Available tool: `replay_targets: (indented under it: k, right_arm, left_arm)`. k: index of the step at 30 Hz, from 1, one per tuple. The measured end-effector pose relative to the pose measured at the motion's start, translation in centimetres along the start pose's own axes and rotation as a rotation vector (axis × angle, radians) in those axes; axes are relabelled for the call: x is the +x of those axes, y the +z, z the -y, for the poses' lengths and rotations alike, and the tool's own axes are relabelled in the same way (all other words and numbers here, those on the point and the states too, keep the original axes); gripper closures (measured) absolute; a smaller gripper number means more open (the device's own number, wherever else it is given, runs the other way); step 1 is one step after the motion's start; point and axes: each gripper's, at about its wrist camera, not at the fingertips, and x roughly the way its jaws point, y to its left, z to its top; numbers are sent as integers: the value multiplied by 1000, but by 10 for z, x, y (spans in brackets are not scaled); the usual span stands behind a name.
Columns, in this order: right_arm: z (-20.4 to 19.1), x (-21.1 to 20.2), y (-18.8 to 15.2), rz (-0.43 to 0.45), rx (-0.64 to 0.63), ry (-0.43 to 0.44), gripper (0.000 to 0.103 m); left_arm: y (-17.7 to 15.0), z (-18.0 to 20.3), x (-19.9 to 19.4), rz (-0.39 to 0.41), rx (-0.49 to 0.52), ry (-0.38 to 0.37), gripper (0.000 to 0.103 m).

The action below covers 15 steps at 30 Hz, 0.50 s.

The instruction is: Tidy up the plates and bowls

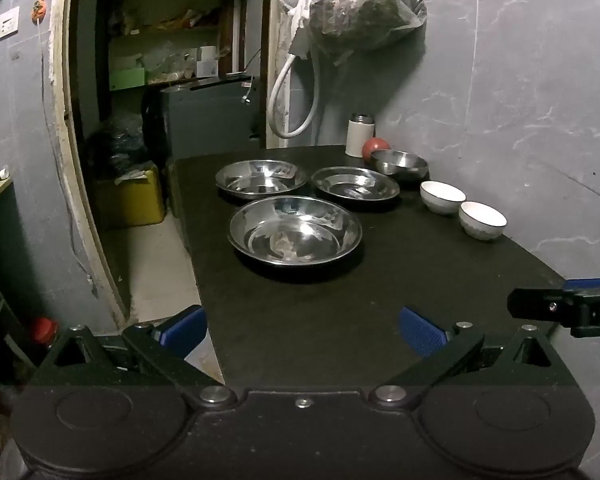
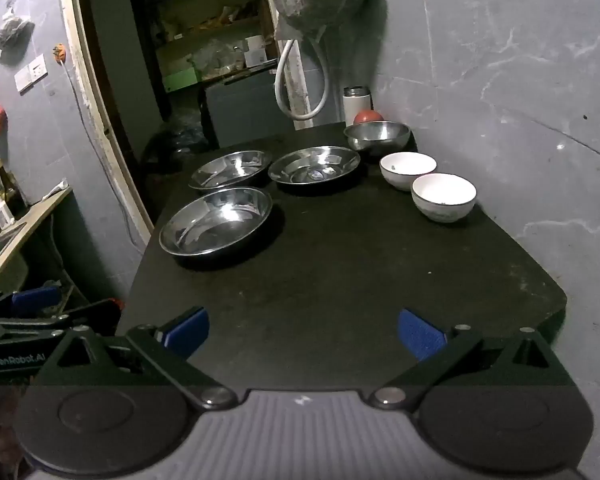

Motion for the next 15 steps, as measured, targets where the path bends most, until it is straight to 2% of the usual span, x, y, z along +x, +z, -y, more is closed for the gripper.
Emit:
replay_targets:
  k: [6,15]
  right_arm:
    - [0,-1,3,1,3,3,0]
    - [-1,-2,0,-2,-2,-1,0]
  left_arm:
    - [9,7,0,-6,4,-4,1]
    - [3,3,2,6,12,-10,1]
